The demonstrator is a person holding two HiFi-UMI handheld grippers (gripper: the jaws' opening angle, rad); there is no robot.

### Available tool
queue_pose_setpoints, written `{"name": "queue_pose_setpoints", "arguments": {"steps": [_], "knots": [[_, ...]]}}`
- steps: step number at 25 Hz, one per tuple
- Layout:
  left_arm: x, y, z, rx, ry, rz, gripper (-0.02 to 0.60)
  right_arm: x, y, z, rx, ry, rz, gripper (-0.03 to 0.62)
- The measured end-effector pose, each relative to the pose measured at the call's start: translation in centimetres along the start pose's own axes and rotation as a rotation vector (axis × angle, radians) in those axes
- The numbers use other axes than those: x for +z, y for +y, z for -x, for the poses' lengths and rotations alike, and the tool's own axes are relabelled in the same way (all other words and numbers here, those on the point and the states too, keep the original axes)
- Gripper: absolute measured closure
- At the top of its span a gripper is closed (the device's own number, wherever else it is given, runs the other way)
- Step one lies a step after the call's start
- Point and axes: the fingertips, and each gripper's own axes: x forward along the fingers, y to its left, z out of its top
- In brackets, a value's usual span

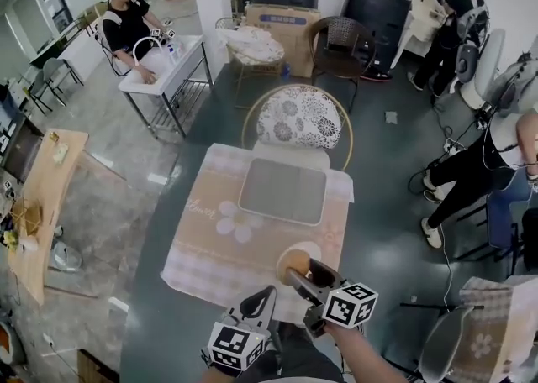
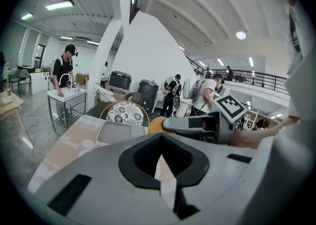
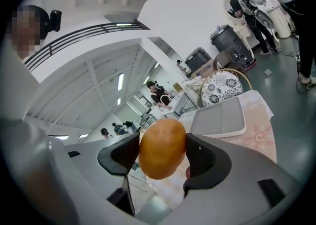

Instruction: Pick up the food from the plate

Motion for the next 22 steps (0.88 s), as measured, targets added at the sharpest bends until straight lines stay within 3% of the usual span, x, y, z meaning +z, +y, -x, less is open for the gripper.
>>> {"name": "queue_pose_setpoints", "arguments": {"steps": [12,22], "knots": [[5.5,-4.4,7.3,-0.048,-0.128,0.006,0.575,3.4,10.1,6.4,0.065,-0.148,0.125,0.316],[10.1,-7.4,11.7,-0.058,-0.239,-0.043,0.575,5.5,16.1,11.3,0.099,-0.24,0.224,0.316]]}}
